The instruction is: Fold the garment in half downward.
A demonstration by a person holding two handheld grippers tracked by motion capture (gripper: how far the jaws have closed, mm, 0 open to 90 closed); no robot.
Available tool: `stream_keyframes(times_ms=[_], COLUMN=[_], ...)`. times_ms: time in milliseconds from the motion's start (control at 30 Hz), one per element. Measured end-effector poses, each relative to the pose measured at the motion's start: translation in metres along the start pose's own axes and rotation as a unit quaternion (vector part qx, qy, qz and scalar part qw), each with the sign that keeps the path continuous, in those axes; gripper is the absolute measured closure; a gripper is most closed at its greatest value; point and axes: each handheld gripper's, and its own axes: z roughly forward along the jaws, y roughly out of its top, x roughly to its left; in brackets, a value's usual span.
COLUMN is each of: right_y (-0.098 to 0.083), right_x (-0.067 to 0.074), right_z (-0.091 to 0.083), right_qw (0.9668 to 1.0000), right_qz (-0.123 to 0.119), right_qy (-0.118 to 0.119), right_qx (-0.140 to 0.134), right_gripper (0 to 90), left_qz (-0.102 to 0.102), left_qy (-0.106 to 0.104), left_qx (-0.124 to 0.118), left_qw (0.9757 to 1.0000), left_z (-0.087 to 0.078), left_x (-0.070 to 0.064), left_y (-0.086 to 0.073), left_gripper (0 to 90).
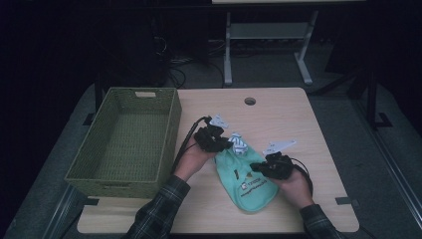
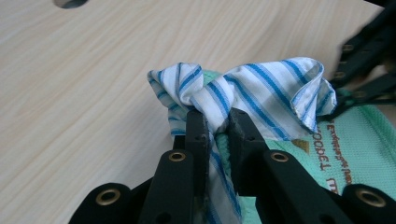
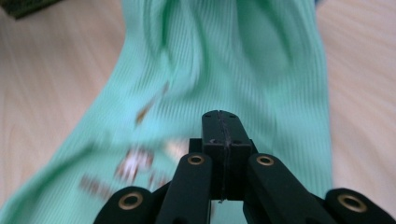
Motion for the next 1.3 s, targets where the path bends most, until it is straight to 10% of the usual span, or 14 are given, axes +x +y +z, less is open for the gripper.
stream_keyframes(times_ms=[467,1300], right_y=[-0.033,-0.029], right_x=[0.017,0.006], right_z=[-0.009,-0.013], right_qw=[0.9991,0.9997], right_qz=[-0.012,0.001], right_qy=[0.004,-0.007], right_qx=[0.041,0.022], right_gripper=[89.8,89.7], left_qz=[-0.001,0.066], left_qy=[0.02,-0.027], left_qx=[-0.009,0.01], left_qw=[0.9998,0.9974], left_z=[-0.013,0.011], left_x=[0.003,-0.06], left_y=[-0.002,0.009], left_gripper=[79.0,77.1])
